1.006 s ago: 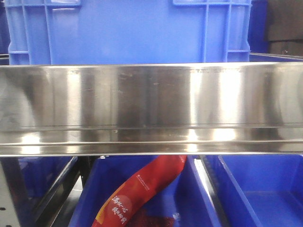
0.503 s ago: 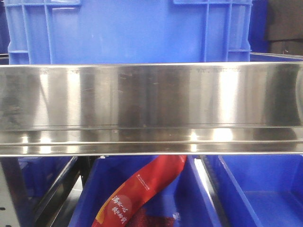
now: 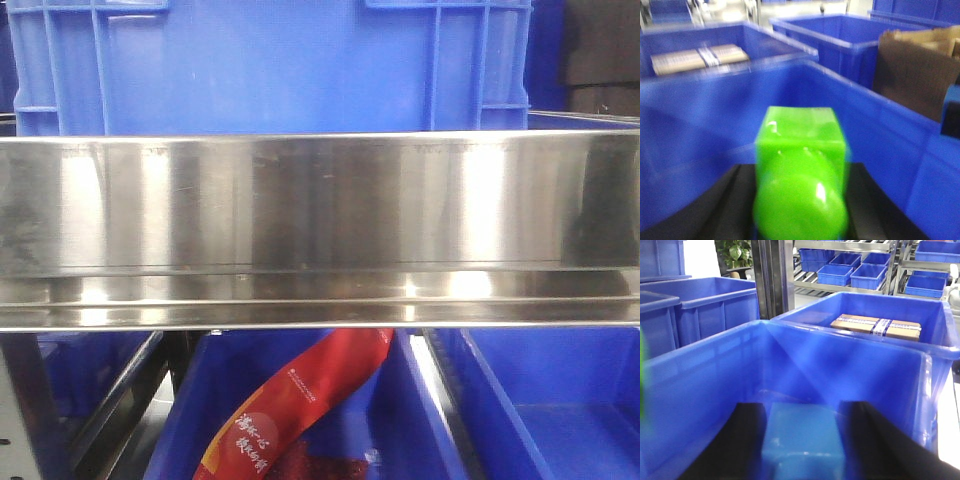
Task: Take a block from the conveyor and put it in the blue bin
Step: 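Lower blocks into blue bins and open left and right grippers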
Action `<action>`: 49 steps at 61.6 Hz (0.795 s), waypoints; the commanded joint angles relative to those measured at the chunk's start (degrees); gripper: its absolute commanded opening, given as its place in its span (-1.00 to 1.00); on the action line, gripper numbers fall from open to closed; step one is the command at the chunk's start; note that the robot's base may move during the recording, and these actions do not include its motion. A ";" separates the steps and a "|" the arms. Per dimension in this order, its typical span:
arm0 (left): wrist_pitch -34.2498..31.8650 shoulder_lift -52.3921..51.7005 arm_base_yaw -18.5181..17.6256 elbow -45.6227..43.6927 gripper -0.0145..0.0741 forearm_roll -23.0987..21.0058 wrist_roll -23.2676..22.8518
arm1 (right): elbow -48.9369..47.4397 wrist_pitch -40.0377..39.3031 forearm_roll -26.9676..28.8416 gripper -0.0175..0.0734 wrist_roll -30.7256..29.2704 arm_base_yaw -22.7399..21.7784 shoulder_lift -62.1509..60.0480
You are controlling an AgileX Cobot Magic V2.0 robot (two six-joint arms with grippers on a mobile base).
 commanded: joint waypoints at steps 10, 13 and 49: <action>-0.79 -0.41 -0.41 -0.71 0.47 -1.08 0.18 | -0.42 -1.86 0.13 0.63 -0.53 0.18 -0.11; -1.05 -0.55 -0.27 -0.71 0.33 -1.08 0.18 | -0.42 -2.42 0.13 0.60 -0.53 0.18 -0.40; -0.65 -15.74 7.36 7.67 -0.92 -1.76 0.18 | 4.82 1.82 0.50 -0.97 0.04 -5.15 -11.61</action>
